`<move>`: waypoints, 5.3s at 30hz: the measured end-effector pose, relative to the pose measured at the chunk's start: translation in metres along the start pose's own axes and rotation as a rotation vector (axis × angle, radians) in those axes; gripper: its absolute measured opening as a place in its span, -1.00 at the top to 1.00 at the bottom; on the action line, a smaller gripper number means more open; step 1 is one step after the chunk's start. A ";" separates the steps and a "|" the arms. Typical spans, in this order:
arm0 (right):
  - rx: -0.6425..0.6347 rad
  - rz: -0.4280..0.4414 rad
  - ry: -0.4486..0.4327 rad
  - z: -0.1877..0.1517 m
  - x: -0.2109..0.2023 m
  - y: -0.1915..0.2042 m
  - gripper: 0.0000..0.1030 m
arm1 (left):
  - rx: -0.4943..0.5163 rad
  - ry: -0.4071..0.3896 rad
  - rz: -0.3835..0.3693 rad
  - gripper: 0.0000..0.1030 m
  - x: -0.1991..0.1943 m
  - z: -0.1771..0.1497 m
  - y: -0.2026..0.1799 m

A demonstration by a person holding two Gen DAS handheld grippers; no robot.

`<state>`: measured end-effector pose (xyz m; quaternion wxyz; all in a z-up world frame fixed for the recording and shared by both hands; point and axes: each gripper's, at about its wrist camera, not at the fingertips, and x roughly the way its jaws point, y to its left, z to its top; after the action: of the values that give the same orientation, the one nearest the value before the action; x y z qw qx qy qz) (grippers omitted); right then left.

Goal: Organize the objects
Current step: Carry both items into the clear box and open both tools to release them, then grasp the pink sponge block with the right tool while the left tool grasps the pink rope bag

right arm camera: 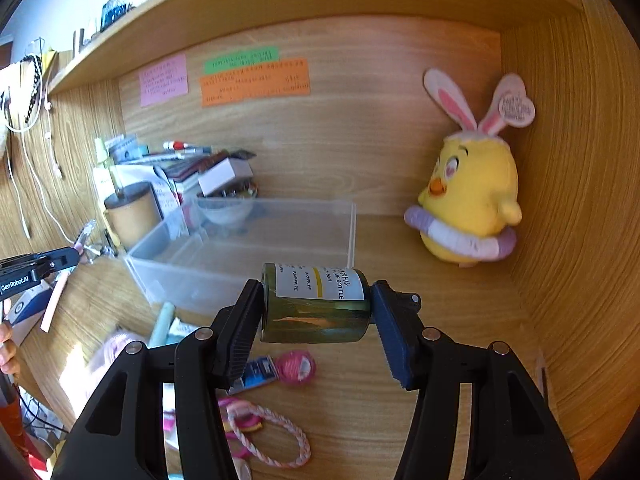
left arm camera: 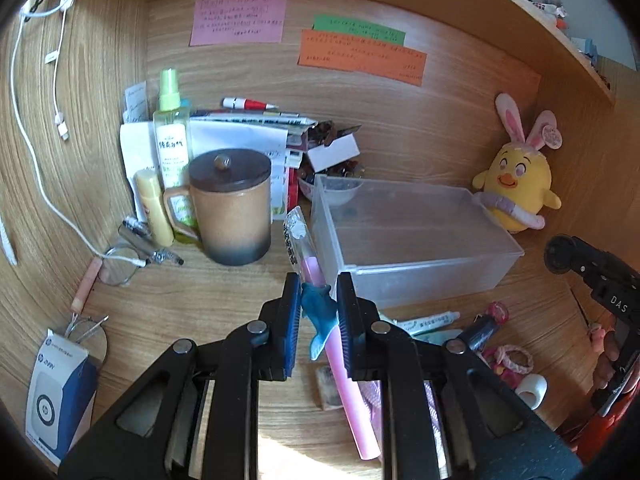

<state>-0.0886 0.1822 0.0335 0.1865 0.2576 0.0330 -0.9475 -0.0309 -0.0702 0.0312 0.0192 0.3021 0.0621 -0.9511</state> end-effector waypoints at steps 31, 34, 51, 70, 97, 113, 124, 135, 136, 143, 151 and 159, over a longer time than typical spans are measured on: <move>-0.070 0.136 0.193 0.037 0.108 0.031 -0.01 | 0.105 0.226 -0.172 0.66 0.120 0.059 -0.048; -0.067 0.145 0.235 0.034 0.122 0.033 -0.01 | 0.107 0.261 -0.183 0.66 0.132 0.059 -0.048; -0.104 0.147 0.308 0.029 0.143 0.047 -0.02 | 0.122 0.319 -0.180 0.65 0.147 0.060 -0.052; -0.047 0.100 0.132 0.017 0.033 0.024 -0.62 | 0.154 0.101 -0.076 -0.96 0.039 0.032 -0.053; -0.003 0.144 0.296 -0.103 -0.006 0.027 -0.61 | 0.179 0.313 -0.027 -0.97 0.031 -0.103 -0.063; 0.045 0.207 0.302 -0.110 -0.010 0.018 0.23 | 0.134 0.331 0.029 -0.97 0.047 -0.091 -0.049; 0.040 0.217 0.264 -0.101 -0.013 0.019 0.56 | 0.145 0.292 0.000 -0.30 0.048 -0.094 -0.051; 0.073 0.215 0.148 -0.066 -0.021 0.020 0.56 | 0.065 0.264 -0.023 -0.23 0.037 -0.082 -0.038; 0.071 0.216 0.135 -0.061 -0.020 0.021 0.56 | 0.060 0.255 -0.022 -0.23 0.035 -0.080 -0.037; 0.062 0.211 0.079 -0.033 -0.015 0.023 0.56 | 0.042 0.206 -0.062 0.99 0.022 -0.056 -0.029; 0.044 0.197 0.069 -0.019 -0.006 0.023 0.56 | 0.055 0.252 -0.083 -0.14 0.022 -0.061 -0.023; 0.051 0.164 0.086 -0.011 0.008 0.011 0.56 | 0.117 0.319 -0.085 -0.28 0.028 -0.081 -0.025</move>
<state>-0.0850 0.1710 0.0203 0.2553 0.3046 -0.0044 -0.9176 -0.0091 -0.0349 -0.0478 -0.0488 0.4470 0.0219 -0.8930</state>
